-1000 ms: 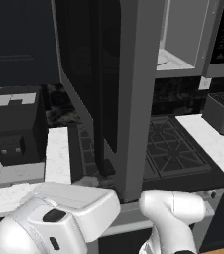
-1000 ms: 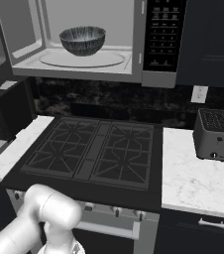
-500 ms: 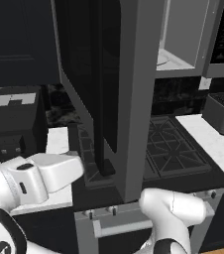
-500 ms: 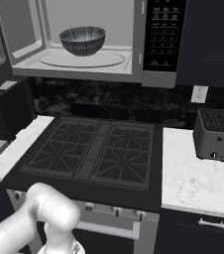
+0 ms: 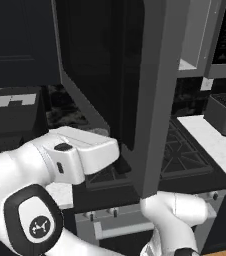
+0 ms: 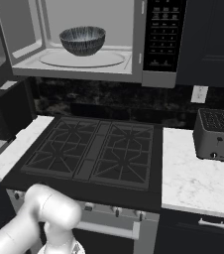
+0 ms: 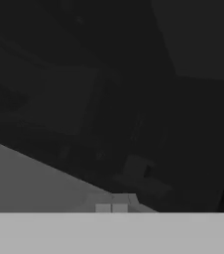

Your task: Open the microwave, place the bowl with waffle inside the microwave, then close the microwave door and turn it on.

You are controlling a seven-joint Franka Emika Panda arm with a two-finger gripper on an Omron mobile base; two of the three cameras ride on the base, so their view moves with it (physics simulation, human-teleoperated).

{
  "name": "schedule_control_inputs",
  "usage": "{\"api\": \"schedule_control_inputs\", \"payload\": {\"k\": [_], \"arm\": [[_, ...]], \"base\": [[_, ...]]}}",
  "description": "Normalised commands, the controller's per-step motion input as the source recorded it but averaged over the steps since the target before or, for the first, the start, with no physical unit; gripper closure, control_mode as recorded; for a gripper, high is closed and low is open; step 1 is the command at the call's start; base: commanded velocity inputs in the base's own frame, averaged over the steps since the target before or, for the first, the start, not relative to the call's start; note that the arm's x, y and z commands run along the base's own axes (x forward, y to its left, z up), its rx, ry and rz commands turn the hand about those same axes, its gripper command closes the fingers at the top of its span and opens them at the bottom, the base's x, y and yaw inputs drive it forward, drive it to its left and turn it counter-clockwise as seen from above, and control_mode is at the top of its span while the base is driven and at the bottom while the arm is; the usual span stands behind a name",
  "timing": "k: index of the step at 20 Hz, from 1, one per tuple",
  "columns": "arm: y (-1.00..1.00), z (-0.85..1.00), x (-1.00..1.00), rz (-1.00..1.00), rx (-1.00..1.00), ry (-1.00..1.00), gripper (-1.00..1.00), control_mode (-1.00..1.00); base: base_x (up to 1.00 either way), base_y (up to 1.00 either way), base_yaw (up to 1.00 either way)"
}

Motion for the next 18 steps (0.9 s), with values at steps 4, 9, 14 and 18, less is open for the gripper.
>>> {"api": "schedule_control_inputs", "payload": {"k": [4, 9, 14, 18], "arm": [[-0.89, 0.41, 0.0, 0.05, 0.0, -0.18, 1.0, -1.0], [-0.97, 0.08, 0.49, 0.1, 0.01, -0.05, 1.0, -1.0], [-0.8, 0.1, 0.94, 0.23, 0.14, -0.01, 1.0, -1.0], [-0.63, 0.36, 0.86, 0.29, 0.18, -0.04, 1.0, -1.0]], "base": [[0.0, 0.0, 0.0], [0.0, 0.0, 0.0], [0.0, 0.0, 0.0], [0.0, 0.0, 0.0]]}}
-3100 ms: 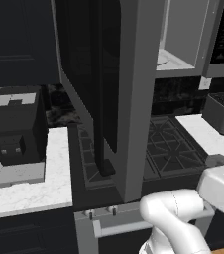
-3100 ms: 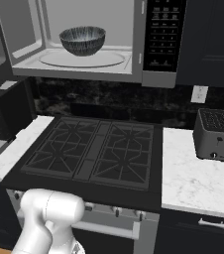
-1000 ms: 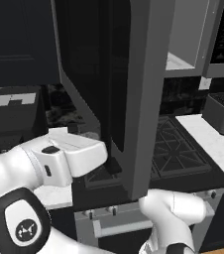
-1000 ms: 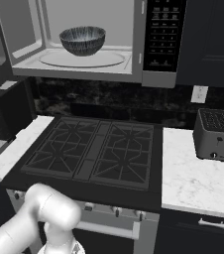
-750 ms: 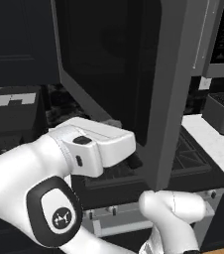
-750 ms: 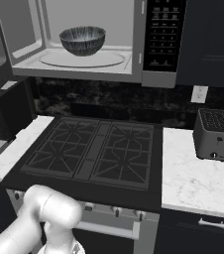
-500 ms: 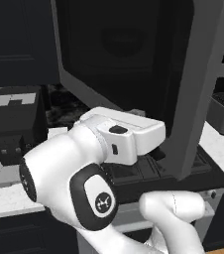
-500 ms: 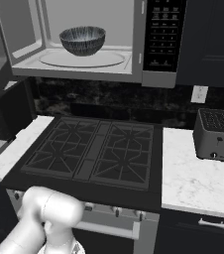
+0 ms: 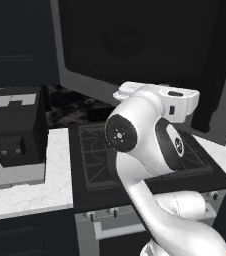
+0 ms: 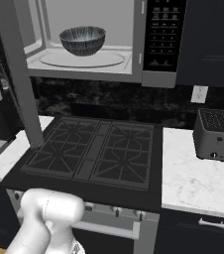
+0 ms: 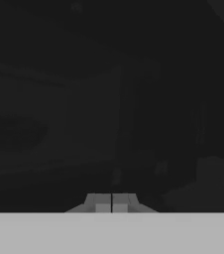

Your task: Open the microwave, place the bowl with waffle inside the microwave, then close the microwave door and turn it on.

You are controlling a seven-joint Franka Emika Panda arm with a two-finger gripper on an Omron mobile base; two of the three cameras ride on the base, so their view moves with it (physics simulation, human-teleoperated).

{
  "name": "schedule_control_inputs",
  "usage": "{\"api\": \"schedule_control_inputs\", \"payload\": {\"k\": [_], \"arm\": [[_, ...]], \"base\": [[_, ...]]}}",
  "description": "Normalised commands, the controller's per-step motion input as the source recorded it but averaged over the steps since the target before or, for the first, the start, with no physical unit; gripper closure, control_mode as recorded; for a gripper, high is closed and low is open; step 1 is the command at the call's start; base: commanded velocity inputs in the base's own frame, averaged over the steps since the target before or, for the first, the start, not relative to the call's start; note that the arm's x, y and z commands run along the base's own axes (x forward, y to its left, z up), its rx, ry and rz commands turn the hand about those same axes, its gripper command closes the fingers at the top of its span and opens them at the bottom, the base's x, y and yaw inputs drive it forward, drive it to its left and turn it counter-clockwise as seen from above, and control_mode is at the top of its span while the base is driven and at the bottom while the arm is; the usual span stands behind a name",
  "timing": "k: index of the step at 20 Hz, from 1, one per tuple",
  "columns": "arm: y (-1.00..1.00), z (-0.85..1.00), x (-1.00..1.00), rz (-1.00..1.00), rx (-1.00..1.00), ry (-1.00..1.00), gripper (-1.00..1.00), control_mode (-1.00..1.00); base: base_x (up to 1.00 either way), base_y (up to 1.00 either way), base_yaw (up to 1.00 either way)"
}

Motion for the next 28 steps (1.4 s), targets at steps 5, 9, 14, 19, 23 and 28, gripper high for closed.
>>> {"api": "schedule_control_inputs", "payload": {"k": [5, 9, 14, 19, 23, 28], "arm": [[-0.27, 0.45, 1.0, 0.37, 0.17, -0.01, 1.0, -1.0], [0.0, 0.51, 1.0, 0.47, 0.14, 0.03, 1.0, -1.0], [0.0, 0.39, 1.0, 0.48, 0.09, 0.04, 1.0, -1.0], [0.0, 0.05, 1.0, 0.41, 0.07, 0.03, 1.0, -1.0], [0.02, -0.35, 1.0, 0.25, 0.01, -0.02, 1.0, -1.0], [0.04, -0.29, 1.0, 0.03, 0.0, 0.06, 1.0, -1.0]], "base": [[0.0, 0.0, 0.0], [0.0, 0.0, 0.0], [0.0, 0.0, 0.0], [0.0, 0.0, 0.0], [0.0, 0.0, 0.0], [0.0, 0.0, 0.0]]}}
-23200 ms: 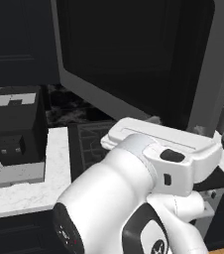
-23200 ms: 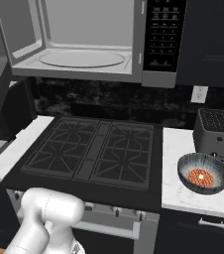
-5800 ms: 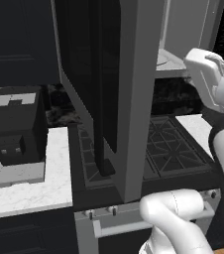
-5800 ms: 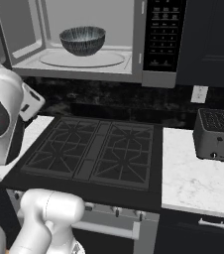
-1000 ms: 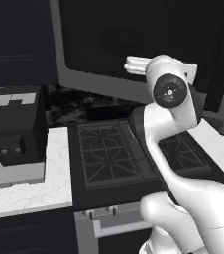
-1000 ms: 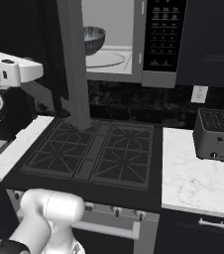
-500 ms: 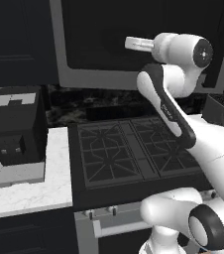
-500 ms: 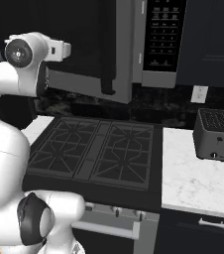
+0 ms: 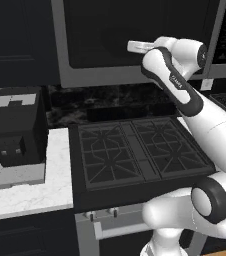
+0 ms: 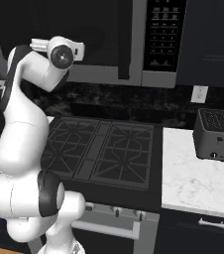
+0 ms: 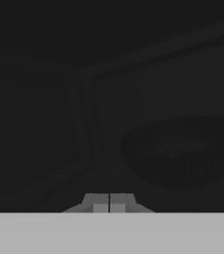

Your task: Open the microwave, place the bowl with waffle inside the microwave, then close the microwave door and turn it on.

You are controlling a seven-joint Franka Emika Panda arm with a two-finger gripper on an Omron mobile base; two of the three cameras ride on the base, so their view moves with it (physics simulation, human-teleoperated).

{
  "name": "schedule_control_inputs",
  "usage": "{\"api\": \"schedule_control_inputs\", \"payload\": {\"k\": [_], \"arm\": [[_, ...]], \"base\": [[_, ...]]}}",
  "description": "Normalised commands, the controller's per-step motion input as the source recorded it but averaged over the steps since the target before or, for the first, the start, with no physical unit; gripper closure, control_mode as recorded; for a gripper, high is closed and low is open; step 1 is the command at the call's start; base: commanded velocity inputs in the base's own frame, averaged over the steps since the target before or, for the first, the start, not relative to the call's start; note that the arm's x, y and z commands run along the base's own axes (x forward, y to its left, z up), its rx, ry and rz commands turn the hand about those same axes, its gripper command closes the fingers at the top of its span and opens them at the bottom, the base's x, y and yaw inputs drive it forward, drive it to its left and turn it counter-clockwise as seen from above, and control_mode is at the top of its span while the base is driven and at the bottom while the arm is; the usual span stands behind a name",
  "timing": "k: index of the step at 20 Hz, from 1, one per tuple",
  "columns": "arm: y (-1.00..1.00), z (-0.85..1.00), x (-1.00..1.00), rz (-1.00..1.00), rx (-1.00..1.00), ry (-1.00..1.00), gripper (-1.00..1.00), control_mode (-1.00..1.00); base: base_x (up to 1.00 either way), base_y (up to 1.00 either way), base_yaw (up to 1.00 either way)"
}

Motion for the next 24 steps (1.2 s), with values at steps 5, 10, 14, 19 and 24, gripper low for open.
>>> {"api": "schedule_control_inputs", "payload": {"k": [5, 10, 14, 19, 24], "arm": [[0.1, -0.02, 1.0, 0.0, 0.0, 0.1, 1.0, -1.0], [0.14, 0.0, 0.84, -0.07, 0.0, 0.15, 1.0, -1.0], [-0.11, 0.01, -0.07, -0.16, 0.0, 0.06, 1.0, -1.0], [-0.64, 0.04, -0.94, -0.1, 0.04, -0.03, 1.0, -1.0], [-0.67, 0.23, -1.0, -0.01, 0.18, -0.11, 1.0, -1.0]], "base": [[0.0, 0.0, 0.0], [0.0, 0.0, 0.0], [0.0, 0.0, 0.0], [0.0, 0.0, 0.0], [0.0, 0.0, 0.0]]}}
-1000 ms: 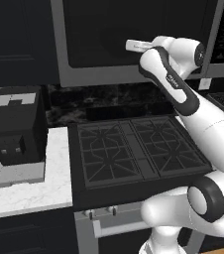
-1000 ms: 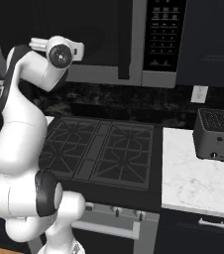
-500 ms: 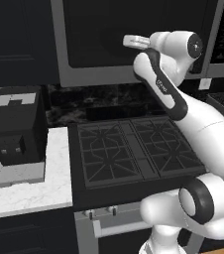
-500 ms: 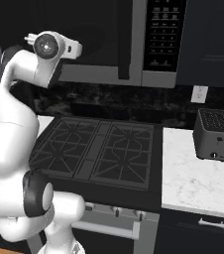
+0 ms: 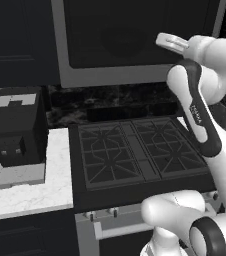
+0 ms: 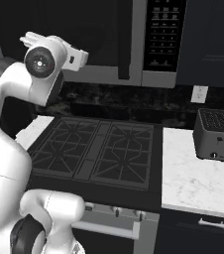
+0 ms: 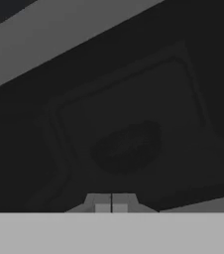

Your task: Open the microwave, place the bowl with waffle inside the microwave, then close the microwave door and turn it on.

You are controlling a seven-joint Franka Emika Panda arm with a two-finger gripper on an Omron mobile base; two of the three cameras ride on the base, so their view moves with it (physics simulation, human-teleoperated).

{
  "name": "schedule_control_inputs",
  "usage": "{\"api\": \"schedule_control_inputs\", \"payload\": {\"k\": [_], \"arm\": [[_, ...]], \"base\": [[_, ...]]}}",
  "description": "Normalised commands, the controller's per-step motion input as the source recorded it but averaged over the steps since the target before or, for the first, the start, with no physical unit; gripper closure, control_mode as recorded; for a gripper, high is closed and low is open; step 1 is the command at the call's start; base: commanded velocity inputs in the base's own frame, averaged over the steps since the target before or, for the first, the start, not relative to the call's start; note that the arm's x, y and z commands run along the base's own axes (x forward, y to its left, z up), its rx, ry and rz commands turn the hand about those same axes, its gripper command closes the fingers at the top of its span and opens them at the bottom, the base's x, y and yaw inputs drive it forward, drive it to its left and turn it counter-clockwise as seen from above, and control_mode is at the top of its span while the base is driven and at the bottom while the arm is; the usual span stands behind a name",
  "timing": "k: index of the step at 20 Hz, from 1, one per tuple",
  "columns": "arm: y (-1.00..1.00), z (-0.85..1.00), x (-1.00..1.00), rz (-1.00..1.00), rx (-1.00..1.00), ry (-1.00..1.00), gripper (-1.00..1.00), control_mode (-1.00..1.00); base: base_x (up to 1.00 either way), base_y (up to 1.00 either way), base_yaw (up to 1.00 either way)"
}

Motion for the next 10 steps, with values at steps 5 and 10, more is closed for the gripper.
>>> {"api": "schedule_control_inputs", "payload": {"k": [5, 10], "arm": [[-0.59, 0.14, -0.87, 0.0, 0.27, 0.0, 1.0, -1.0], [-0.69, 0.01, -0.06, -0.01, 0.37, 0.1, 1.0, -1.0]], "base": [[0.0, 0.0, 0.0], [0.0, 0.0, 0.0]]}}
